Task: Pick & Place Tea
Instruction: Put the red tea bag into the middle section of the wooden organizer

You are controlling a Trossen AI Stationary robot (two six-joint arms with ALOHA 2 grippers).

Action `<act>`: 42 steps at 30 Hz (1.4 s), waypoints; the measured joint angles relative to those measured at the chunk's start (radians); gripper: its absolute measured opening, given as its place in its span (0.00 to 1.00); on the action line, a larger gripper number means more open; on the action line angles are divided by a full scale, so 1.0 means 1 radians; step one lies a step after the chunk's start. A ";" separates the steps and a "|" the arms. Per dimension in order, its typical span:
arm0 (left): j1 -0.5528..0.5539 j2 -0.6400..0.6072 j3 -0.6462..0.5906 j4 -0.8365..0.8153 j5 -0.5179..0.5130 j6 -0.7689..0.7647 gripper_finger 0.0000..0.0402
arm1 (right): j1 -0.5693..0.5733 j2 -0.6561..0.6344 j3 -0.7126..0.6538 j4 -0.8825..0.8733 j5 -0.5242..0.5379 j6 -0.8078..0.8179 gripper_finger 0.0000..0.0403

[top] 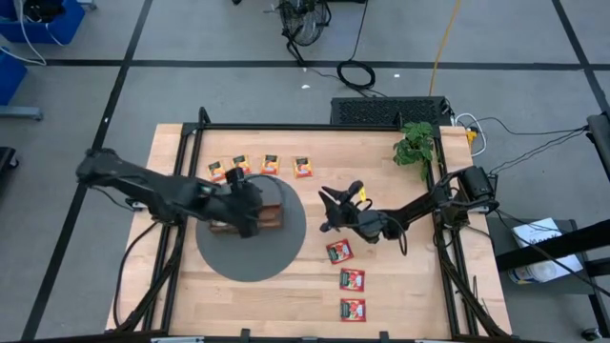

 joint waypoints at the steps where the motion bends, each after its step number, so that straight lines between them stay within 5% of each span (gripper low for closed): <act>1: -0.012 -0.044 -0.023 0.064 0.002 0.037 0.52 | 0.002 0.000 0.000 0.003 0.001 -0.004 0.16; 7: -0.023 -0.264 -0.228 0.535 0.120 0.257 0.52 | 0.016 -0.002 0.000 0.003 -0.003 0.006 0.16; 14: 0.029 -0.405 -0.488 0.804 0.155 0.307 0.52 | 0.114 -0.056 0.000 -0.033 0.056 0.031 0.16; 26: 0.074 -0.429 -0.633 0.884 0.101 0.267 0.52 | 0.411 -0.409 -0.031 -0.665 0.010 0.683 0.14; 28: 0.073 -0.428 -0.622 0.885 0.102 0.266 0.52 | 0.421 -0.479 0.021 -0.882 -0.052 0.842 0.16; 33: 0.073 -0.428 -0.606 0.890 0.104 0.247 0.52 | 0.345 -0.484 0.225 -1.359 -0.425 1.110 0.29; 37: 0.073 -0.428 -0.606 0.891 0.104 0.244 0.52 | 0.282 -0.384 0.364 -1.603 -0.624 1.122 0.46; 42: 0.074 -0.428 -0.606 0.890 0.104 0.244 0.52 | 0.231 -0.247 0.401 -1.726 -0.698 0.946 0.62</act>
